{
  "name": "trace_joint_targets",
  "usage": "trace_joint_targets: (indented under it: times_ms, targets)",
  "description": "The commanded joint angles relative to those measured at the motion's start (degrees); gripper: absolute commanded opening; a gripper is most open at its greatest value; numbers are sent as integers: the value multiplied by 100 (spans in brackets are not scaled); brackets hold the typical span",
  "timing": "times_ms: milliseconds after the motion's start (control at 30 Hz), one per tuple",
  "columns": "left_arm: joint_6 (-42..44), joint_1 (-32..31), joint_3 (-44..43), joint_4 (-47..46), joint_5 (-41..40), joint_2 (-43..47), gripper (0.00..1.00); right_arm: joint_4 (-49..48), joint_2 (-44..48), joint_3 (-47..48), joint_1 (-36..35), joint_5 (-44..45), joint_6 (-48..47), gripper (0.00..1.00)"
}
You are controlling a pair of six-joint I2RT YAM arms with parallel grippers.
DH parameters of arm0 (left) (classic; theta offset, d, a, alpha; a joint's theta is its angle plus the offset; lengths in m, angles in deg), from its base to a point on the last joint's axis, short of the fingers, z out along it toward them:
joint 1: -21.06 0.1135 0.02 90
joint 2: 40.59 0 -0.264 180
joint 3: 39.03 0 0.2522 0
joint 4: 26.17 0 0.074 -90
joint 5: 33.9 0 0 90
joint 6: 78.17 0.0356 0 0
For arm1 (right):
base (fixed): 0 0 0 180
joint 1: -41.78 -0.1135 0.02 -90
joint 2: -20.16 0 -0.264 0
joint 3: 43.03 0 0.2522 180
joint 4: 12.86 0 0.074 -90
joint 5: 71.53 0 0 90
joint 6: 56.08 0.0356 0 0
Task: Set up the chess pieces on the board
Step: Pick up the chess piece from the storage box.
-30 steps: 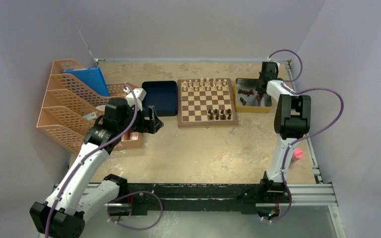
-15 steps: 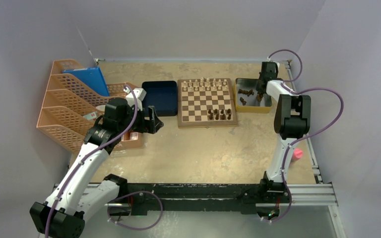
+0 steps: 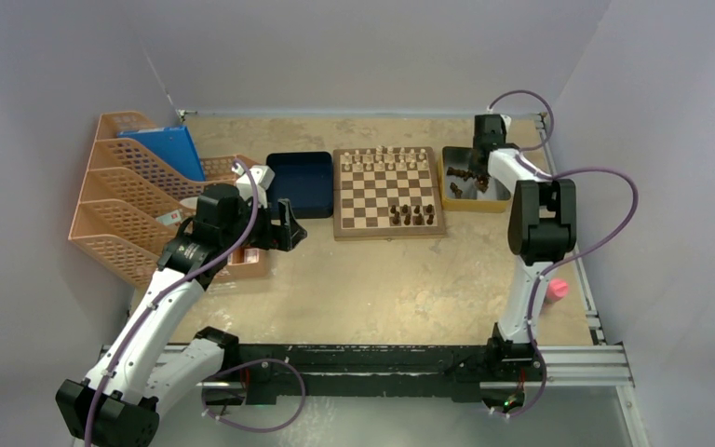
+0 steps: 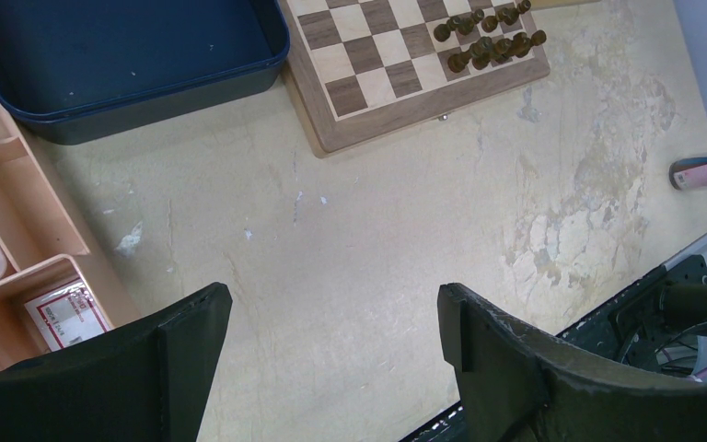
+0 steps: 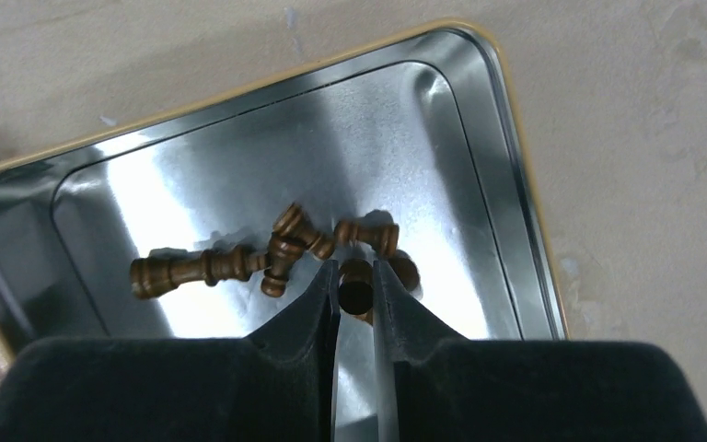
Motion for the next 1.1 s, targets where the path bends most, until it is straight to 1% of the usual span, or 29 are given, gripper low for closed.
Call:
trace_joint_targets:
  times_ms: [0, 367, 533, 667, 767, 867, 1067]
  targets:
    - [24, -28, 10, -127, 68, 31, 83, 204, 584, 288, -174, 571, 199, 12]
    - [23, -28, 25, -126, 53, 47, 83, 595, 955, 483, -425, 672, 241, 13]
    - [24, -26, 18, -118, 59, 67, 83, 629, 1484, 406, -587, 397, 139, 13]
    - [24, -28, 10, -109, -90, 173, 83, 682, 1841, 409, -786, 14, 109, 13]
    - [16, -28, -9, -88, -222, 252, 83, 611, 2092, 296, -1152, -240, 147, 13]
    - [7, -28, -12, -83, -340, 323, 84, 631, 2250, 207, -1595, -281, 291, 13]
    - [-33, -28, -50, -37, -577, 389, 84, 331, 2465, -167, -2472, -635, 534, 13]
